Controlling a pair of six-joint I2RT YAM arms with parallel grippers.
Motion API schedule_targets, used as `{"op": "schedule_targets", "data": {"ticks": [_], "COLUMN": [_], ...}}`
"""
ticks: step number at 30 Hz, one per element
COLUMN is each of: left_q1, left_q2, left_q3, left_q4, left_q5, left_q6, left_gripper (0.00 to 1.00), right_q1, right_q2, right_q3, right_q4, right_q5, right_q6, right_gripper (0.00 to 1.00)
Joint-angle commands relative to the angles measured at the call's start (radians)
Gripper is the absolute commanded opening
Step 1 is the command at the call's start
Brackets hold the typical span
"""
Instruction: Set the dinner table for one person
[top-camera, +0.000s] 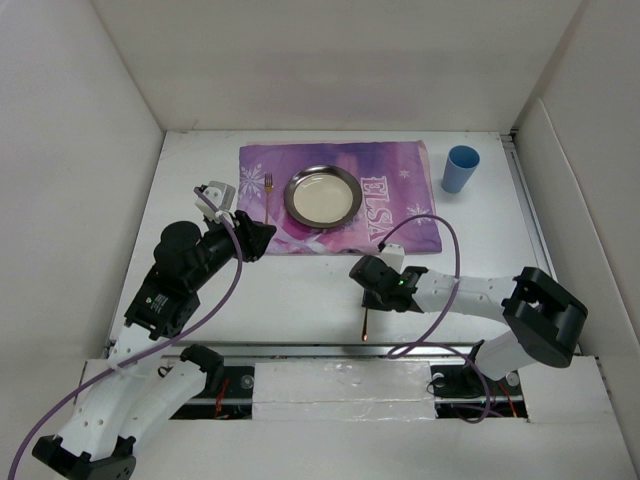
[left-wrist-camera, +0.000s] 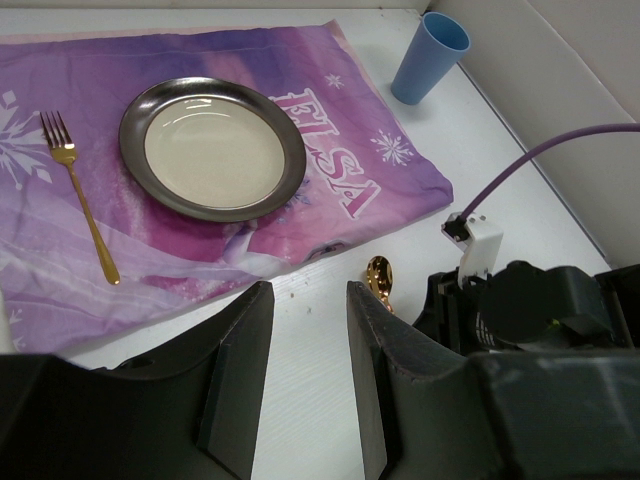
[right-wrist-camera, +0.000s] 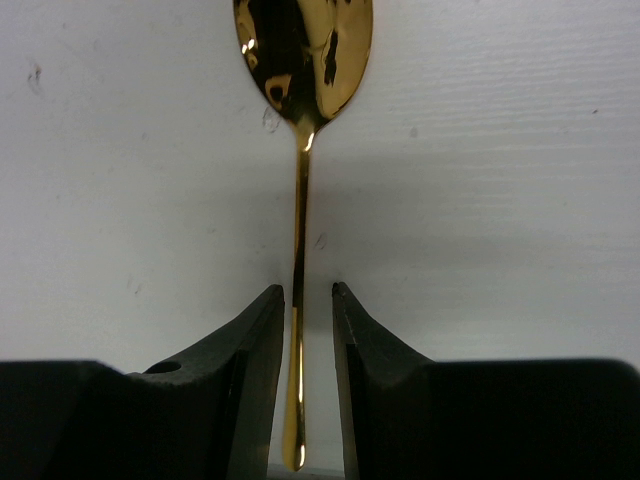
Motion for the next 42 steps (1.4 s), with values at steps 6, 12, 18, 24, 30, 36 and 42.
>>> {"op": "schedule_targets", "data": {"ticks": [6,12,18,24,30,36,42], "left_q1": [-0.005,-0.005,-0.005,-0.005,-0.005,-0.005,-0.005], "left_q2": [-0.004,0.002,0.003,0.005,0.003,0.002,0.009], "left_q3": [0.004,0.004,0.004,0.004,0.001,-0.002,-0.002], "left_q4": [0.053,0.053,0.053,0.053,0.056,0.055,0.052], "left_q5": [0.012,0.012,0.007,0.004,-0.001,-0.005,-0.014], "left_q6": [0.010,0.011,0.011,0.011,0.013,0.011,0.013], "left_gripper": [0.32,0.32,0.32,0.32,0.32,0.33,0.33], "right_q1": [-0.078,-0.069,-0.029,-0.078,-0.277,-0.479,-0.537], "right_q2": [0.138,0.162,0.106,-0.082,-0.108,0.083,0.362], "right_q3": [0.066,0.034,0.003,0.096,0.245,0.458,0.797], "right_q4": [-0.044,0.008,-0.028,-0.110,-0.041,0.079,0.044], "right_q5": [0.058,0.018,0.035,0.087,0.058,-0.109,-0.190], "right_q6": [-0.111,-0.093,-0.062,-0.233,-0.493,-0.650,-0.726], "right_gripper": [0.31,0.16,0.00,0.00,0.00,0.00,0.00]}}
